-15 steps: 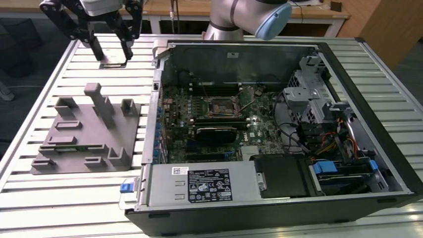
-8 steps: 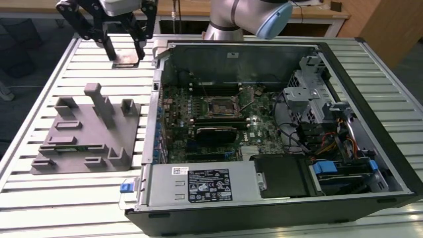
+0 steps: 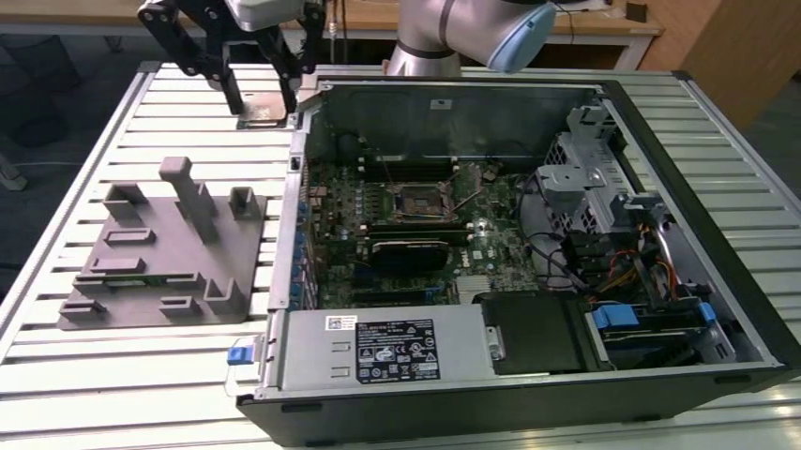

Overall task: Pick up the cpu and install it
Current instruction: 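Pick up the cpu and move it towards the insertion slot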

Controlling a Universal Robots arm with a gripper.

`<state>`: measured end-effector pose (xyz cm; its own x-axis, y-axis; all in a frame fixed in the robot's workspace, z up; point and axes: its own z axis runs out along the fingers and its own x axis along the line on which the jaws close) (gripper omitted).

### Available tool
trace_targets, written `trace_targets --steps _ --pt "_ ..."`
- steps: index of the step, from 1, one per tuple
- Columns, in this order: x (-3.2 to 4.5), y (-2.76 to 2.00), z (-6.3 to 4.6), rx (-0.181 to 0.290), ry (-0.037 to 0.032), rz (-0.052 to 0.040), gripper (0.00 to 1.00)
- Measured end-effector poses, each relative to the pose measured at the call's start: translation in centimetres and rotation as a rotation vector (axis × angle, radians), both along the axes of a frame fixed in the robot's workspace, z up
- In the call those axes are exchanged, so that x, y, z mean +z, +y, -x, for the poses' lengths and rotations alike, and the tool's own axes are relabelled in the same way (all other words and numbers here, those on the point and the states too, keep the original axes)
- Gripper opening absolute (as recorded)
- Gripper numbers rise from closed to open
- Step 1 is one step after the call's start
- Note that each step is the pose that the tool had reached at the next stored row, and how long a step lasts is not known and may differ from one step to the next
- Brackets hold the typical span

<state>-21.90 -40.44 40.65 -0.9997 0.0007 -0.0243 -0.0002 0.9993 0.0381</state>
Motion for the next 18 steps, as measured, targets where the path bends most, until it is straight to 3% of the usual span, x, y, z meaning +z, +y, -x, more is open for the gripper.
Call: trace_targets --steps 18 --pt "0.0 0.0 -4.9 0.0 0.0 0.0 0.53"
